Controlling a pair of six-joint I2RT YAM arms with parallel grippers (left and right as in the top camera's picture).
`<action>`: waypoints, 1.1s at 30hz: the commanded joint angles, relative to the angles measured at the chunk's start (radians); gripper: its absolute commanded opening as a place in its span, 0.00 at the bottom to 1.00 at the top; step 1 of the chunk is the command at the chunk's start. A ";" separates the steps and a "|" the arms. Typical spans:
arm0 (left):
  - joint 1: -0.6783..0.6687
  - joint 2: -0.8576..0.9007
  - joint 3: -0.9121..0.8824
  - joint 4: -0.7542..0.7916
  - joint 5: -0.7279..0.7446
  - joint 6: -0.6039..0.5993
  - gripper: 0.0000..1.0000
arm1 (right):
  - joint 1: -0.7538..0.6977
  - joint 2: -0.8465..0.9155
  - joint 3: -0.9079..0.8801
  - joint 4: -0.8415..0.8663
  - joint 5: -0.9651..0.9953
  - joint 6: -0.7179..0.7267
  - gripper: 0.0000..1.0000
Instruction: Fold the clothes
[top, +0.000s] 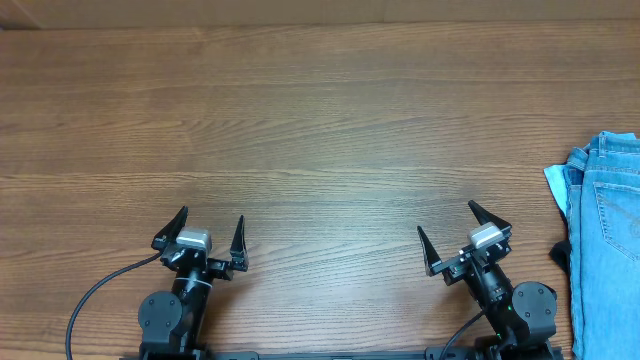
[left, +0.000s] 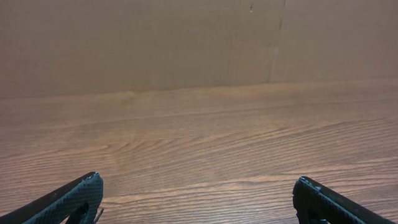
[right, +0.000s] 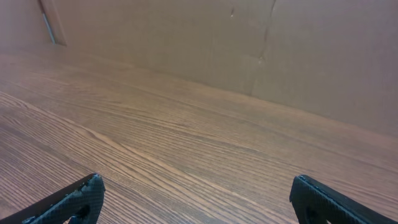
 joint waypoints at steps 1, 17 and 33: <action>0.003 -0.009 -0.007 0.003 0.002 -0.006 1.00 | -0.005 -0.012 -0.004 0.007 -0.004 0.003 1.00; 0.003 -0.009 -0.007 0.003 0.002 -0.006 1.00 | -0.005 -0.012 -0.004 0.007 -0.004 0.003 1.00; 0.000 -0.009 -0.007 0.003 0.016 -0.047 1.00 | -0.005 -0.012 -0.004 0.007 -0.018 0.004 1.00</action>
